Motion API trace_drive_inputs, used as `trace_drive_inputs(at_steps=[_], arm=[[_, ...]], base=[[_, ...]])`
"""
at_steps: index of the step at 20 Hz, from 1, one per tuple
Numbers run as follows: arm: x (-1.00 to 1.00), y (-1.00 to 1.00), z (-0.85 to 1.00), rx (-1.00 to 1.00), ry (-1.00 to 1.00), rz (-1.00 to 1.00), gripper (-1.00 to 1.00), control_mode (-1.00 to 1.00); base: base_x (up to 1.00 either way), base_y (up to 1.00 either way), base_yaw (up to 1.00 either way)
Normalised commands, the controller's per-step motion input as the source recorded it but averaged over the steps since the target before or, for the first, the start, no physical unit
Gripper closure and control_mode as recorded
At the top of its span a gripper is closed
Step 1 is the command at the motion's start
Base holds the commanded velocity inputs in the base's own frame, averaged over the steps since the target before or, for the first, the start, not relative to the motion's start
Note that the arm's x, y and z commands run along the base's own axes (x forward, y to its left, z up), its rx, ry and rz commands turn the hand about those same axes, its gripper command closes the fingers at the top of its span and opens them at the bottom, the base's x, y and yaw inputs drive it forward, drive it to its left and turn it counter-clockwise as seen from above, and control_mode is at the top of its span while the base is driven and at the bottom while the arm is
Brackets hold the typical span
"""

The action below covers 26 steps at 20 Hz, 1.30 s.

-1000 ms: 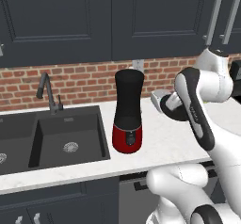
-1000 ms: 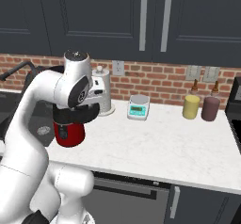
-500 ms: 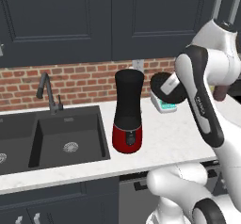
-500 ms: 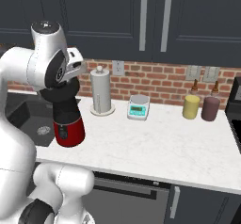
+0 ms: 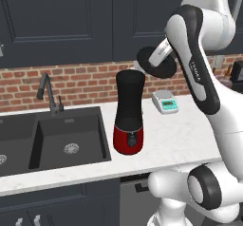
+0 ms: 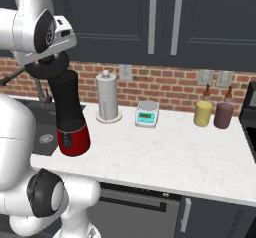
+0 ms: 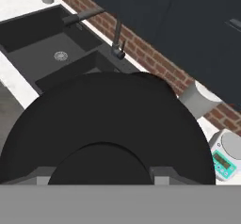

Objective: Close the lid blender by securely placing the lid on top.

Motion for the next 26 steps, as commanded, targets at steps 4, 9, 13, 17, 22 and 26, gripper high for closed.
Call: trace_drive_inputs(at_steps=[4, 9, 13, 17, 22, 26], arm=[[0.54, 0.38, -0.24, -0.01, 0.04, 0.00, 1.00, -1.00], [0.52, 0.25, -0.48, 0.00, 0.00, 0.00, 1.00, -1.00], [0.45, 0.19, -0.26, 0.00, 0.00, 0.00, 1.00, -1.00], [0.26, 0.05, -0.20, -0.01, 0.00, 0.00, 1.00, -1.00], [0.23, 0.02, -0.15, -0.03, 0.00, 0.00, 1.00, -1.00], [0.27, 0.00, -0.03, -0.04, 0.01, -0.02, 1.00, -1.00]], base=[[0.00, 0.00, 0.00], [0.00, 0.00, 0.00], [0.00, 0.00, 0.00], [0.00, 0.00, 0.00], [0.00, 0.00, 0.00], [0.00, 0.00, 0.00]])
